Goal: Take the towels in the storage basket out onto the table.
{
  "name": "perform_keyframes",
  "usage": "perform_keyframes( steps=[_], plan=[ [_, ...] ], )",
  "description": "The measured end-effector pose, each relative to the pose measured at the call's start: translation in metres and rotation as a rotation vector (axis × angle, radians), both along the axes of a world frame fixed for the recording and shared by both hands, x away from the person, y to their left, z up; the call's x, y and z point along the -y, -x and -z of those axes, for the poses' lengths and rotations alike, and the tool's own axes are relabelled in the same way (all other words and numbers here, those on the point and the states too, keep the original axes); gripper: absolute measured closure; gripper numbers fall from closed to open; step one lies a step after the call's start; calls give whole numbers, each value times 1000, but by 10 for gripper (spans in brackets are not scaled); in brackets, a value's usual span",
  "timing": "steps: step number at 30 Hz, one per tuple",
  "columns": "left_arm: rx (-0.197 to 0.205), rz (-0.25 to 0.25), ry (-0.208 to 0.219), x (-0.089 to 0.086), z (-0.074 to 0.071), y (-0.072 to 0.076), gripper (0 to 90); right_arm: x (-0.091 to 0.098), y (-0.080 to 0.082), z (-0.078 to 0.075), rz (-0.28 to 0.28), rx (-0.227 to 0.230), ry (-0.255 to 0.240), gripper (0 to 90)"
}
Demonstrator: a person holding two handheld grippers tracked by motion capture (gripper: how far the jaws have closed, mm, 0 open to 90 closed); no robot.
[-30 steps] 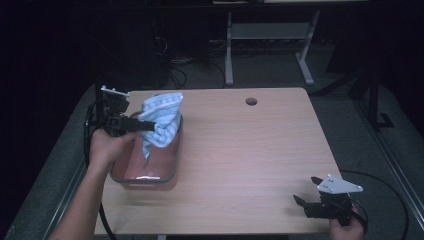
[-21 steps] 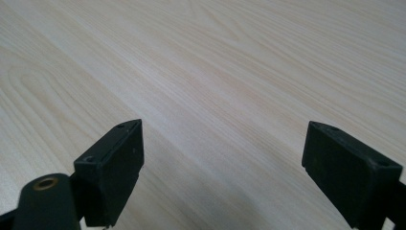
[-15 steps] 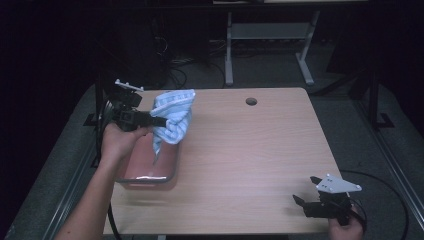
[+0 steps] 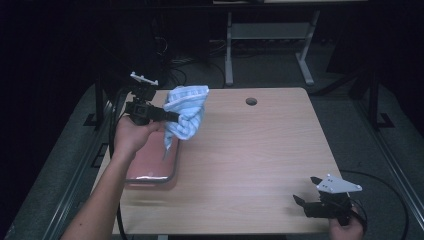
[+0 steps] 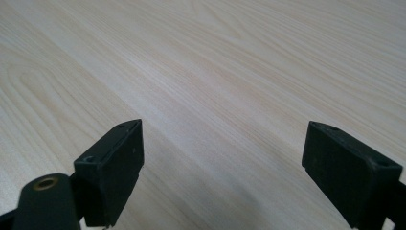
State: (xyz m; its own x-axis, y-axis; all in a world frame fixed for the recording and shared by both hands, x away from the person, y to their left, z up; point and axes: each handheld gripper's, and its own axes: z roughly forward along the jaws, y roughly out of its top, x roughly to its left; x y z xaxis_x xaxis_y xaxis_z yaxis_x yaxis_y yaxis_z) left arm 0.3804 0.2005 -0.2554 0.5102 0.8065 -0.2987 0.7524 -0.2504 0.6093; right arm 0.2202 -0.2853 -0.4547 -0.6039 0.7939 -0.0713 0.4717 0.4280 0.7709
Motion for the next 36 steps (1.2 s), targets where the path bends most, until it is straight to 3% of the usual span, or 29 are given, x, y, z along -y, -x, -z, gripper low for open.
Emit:
perform_keyframes(
  steps=[12,27,30,36],
  plan=[
    [-4,51,0,37,1,-9,638,0,0,1,-6,0,1,137],
    [-33,125,-6,80,16,-23,636,3,0,0,4,7,-14,137],
    [-12,124,-17,89,18,-24,631,3,0,0,1,8,-14,137],
    [-27,130,-17,100,24,-28,632,2,-1,0,-10,11,-14,137]
  ],
)
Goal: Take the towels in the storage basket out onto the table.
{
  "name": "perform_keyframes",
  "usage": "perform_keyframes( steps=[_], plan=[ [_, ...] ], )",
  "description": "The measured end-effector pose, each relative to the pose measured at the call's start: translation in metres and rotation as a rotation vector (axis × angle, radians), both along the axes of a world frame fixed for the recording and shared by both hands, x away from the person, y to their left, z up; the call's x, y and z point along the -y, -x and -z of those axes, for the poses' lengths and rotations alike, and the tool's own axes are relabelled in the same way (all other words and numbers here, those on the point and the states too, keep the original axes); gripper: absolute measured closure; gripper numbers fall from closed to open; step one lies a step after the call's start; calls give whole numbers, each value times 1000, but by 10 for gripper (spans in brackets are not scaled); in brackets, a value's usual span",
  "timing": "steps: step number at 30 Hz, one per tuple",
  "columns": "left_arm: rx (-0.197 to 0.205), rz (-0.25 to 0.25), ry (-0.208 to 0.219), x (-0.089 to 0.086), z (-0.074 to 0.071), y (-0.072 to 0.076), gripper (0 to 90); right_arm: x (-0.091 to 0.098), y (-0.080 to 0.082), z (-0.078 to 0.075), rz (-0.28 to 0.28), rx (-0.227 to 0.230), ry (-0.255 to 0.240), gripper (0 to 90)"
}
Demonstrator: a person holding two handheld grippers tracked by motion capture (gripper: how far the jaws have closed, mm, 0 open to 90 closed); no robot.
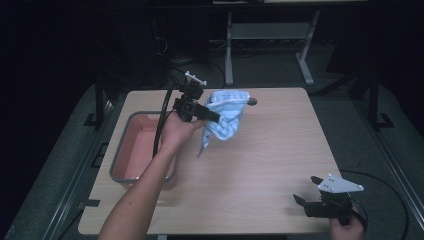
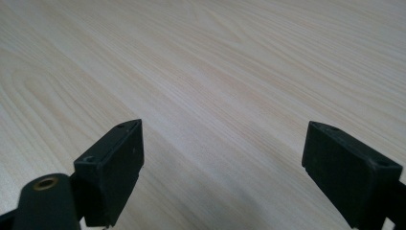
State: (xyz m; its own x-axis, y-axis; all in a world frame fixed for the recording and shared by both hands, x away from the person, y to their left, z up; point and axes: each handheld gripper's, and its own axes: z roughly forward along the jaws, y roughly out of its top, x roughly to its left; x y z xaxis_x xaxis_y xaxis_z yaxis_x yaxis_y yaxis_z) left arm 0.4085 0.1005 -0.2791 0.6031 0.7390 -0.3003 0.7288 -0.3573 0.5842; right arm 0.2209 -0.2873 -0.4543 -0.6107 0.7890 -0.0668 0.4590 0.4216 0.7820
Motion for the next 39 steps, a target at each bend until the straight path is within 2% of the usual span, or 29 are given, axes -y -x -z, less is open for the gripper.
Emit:
perform_keyframes(
  steps=[9,11,14,31,39],
  plan=[
    [-24,17,-2,20,15,-8,631,0,0,0,7,-15,-12,137],
    [-30,22,-1,25,19,-10,631,1,0,0,3,-4,-8,137],
    [-42,30,23,31,26,-11,631,2,0,0,8,-5,-13,137],
    [-68,55,9,59,50,-19,632,2,0,-1,12,-4,-23,137],
    [-97,56,7,67,65,-23,632,0,-1,-1,-2,-4,-24,137]
  ],
)
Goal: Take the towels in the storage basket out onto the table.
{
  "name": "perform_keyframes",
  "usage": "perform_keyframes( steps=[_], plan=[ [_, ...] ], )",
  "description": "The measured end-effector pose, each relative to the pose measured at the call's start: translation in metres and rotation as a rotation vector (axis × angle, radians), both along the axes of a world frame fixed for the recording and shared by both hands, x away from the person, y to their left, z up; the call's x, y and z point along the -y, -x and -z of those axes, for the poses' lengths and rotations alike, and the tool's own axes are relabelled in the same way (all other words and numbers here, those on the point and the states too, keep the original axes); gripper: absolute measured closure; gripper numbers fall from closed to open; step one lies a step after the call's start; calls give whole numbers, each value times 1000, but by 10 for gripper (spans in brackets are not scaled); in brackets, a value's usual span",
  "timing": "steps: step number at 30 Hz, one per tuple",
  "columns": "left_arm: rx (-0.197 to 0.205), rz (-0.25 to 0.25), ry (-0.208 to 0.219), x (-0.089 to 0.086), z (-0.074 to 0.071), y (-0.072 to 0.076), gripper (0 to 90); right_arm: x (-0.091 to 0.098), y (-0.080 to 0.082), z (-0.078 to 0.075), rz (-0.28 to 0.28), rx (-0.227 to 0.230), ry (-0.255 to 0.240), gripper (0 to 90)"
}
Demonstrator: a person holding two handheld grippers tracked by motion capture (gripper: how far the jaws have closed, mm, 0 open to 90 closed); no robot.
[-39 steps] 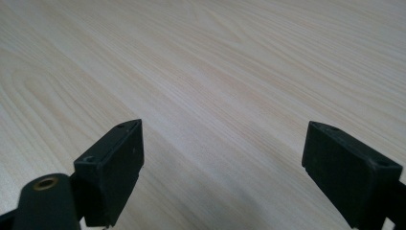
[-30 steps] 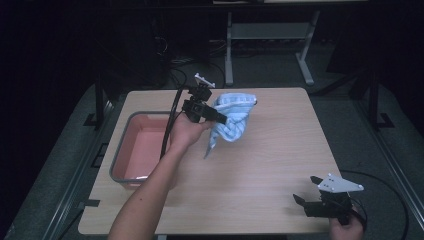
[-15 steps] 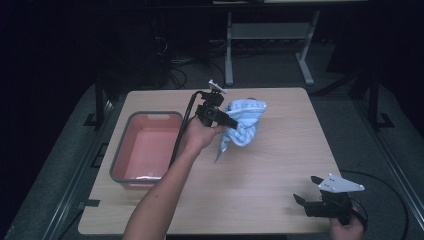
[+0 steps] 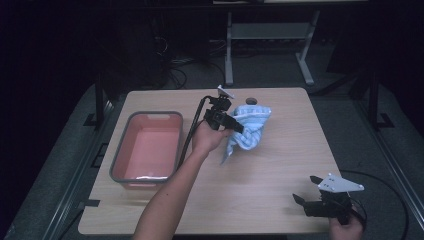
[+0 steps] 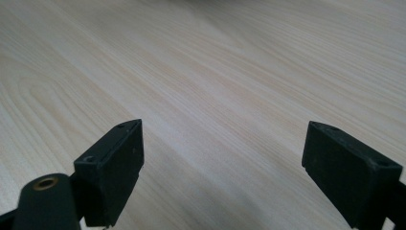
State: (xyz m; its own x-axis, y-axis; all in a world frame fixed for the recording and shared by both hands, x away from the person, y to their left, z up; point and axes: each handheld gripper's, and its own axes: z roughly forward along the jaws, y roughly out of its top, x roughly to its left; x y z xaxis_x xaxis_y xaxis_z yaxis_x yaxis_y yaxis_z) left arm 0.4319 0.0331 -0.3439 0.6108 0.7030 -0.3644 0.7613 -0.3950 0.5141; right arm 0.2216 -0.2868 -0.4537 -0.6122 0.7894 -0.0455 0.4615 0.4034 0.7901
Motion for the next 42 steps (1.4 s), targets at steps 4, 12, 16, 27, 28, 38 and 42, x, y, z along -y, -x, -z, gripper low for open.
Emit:
perform_keyframes(
  steps=[4,12,16,27,28,38,42],
  plan=[
    [-10,1,1,6,7,-3,632,1,-1,0,-1,5,1,137],
    [-27,15,-9,17,19,-5,632,2,-1,0,1,6,0,137],
    [-30,17,-18,23,24,-4,631,2,-1,0,1,4,-4,137],
    [-50,6,-21,27,40,-6,622,2,-1,0,-3,3,-4,137],
    [-50,9,-26,28,41,-7,622,2,-1,0,-3,4,-3,137],
    [-44,14,-45,33,47,-6,606,3,0,0,-3,10,-5,137],
    [-45,10,-46,35,51,-6,601,2,0,-1,-6,9,-1,137]
  ],
)
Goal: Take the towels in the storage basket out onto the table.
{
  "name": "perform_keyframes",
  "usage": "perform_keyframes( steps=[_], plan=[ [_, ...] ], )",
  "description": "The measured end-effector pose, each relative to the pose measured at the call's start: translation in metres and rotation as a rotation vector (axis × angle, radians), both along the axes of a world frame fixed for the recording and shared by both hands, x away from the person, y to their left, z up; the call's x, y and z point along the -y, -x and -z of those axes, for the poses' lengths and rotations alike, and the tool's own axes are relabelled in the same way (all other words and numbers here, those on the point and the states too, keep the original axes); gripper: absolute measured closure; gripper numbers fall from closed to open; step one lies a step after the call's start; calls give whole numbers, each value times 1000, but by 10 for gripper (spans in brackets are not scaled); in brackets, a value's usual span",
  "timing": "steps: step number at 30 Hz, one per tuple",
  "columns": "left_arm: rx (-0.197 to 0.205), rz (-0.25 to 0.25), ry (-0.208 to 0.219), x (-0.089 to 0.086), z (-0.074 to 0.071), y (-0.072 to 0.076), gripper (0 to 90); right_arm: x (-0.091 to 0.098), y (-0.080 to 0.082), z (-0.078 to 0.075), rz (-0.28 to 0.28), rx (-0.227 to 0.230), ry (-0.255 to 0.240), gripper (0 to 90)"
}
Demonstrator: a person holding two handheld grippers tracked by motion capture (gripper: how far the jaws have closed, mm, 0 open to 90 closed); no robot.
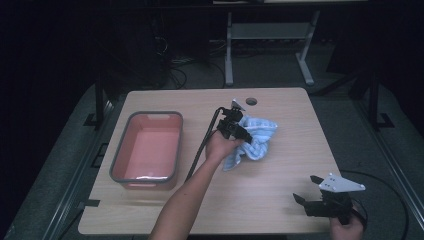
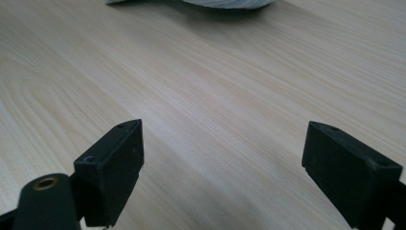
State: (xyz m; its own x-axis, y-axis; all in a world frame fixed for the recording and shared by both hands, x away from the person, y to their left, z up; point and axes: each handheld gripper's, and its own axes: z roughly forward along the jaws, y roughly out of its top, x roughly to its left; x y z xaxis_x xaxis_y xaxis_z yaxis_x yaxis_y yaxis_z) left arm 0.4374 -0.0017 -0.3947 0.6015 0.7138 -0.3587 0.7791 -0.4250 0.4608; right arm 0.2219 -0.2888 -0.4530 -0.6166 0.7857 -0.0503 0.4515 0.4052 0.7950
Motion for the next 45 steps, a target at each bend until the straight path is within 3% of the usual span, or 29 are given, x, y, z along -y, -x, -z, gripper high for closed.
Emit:
perform_keyframes(
  steps=[11,27,45],
  plan=[
    [-7,-11,-21,1,6,2,547,-2,1,0,-2,-1,0,137],
    [-12,-8,-16,5,7,4,495,-3,1,-1,-3,-1,5,137],
    [8,-16,21,-3,1,9,442,-5,1,0,-4,-10,5,137]
  ],
)
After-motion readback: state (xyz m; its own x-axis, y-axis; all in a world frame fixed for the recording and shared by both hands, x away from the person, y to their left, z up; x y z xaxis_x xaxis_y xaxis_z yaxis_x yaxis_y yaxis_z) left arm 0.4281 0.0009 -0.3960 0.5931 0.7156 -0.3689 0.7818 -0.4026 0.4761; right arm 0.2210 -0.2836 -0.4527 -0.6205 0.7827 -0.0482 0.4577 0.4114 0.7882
